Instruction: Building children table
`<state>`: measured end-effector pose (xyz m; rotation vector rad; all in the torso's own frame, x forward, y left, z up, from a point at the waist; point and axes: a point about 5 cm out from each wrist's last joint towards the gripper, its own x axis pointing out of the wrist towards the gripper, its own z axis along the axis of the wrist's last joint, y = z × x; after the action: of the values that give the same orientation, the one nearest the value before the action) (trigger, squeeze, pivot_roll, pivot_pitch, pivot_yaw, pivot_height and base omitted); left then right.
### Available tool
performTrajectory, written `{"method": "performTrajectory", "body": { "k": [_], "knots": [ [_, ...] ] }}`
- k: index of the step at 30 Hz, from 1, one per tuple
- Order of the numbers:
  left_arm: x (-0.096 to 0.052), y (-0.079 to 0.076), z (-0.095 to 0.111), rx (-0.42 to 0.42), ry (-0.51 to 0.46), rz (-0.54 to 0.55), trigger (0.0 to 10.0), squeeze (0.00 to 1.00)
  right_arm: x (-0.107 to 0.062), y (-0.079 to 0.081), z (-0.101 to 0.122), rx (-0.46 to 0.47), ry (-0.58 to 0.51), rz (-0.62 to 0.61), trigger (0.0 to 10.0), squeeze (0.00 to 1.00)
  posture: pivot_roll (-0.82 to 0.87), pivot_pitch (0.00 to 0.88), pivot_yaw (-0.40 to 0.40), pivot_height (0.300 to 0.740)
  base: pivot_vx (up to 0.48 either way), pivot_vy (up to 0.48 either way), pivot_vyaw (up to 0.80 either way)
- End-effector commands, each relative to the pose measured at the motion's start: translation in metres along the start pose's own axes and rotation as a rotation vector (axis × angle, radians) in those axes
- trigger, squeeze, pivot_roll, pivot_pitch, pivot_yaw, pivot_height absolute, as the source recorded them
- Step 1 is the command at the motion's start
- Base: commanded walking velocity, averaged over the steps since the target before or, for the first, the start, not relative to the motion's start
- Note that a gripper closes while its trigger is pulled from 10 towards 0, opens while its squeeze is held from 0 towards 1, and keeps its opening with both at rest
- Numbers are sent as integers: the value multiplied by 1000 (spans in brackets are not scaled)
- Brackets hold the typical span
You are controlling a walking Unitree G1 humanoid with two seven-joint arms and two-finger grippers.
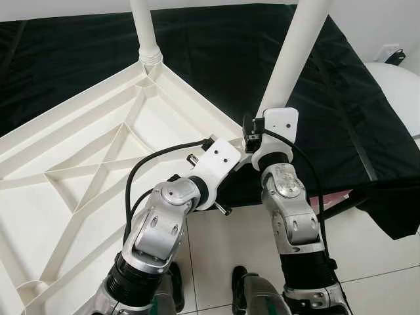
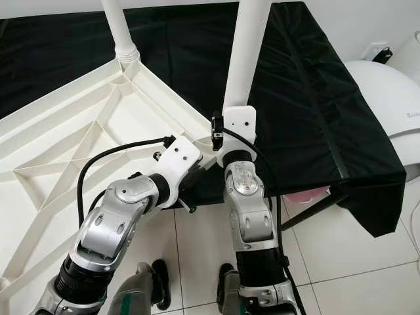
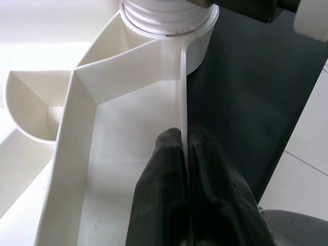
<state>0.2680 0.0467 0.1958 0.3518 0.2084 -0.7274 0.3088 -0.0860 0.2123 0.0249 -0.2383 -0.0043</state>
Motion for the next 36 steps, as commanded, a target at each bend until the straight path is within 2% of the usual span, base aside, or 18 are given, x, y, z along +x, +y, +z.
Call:
{"method": "performTrajectory", "body": {
  "k": [1, 10, 11, 12, 25, 26, 28, 29, 36],
  "knots": [
    [-6, 15, 10, 22, -41, 154, 10000, 0, -9, 7, -22, 13, 110, -31, 10000, 0, -119, 256, 7, 740, 0, 0, 0],
    [-7, 16, 10, 21, -39, 159, 10000, 0, -10, 9, -23, 14, 118, -58, 10000, 0, -110, 257, 11, 740, 0, 0, 0],
    [-7, 16, 10, 21, -39, 161, 10000, 0, -10, 9, -24, 17, 121, -59, 10000, 337, -110, 257, 11, 740, 0, 0, 0],
    [-7, 16, 10, 21, -40, 161, 10000, 0, -11, 8, -24, 21, 122, -61, 10000, 1000, -110, 257, 11, 740, 0, 0, 0],
    [-7, 15, 11, 18, -41, 160, 10000, 0, -11, 1, -24, 21, 121, -75, 10000, 1000, -112, 251, 9, 740, 0, 0, 0],
    [-7, 15, 11, 17, -41, 160, 10000, 0, -11, -1, -24, 21, 118, -71, 10000, 824, -113, 249, 7, 740, 0, 0, 0],
    [-7, 15, 10, 17, -40, 160, 10000, 0, -11, -2, -24, 22, 115, -66, 10000, 824, -114, 246, 5, 740, 0, 0, 0],
    [-7, 15, 10, 17, -40, 161, 10000, 0, -11, -3, -23, 36, 110, -54, 10000, 0, -116, 243, 3, 740, 0, 0, 0],
    [-7, 16, 10, 24, -38, 168, 10000, 0, -11, -14, -22, 75, 88, -36, 10000, 0, -115, 239, 0, 740, 0, 0, 0]
  ]
}}
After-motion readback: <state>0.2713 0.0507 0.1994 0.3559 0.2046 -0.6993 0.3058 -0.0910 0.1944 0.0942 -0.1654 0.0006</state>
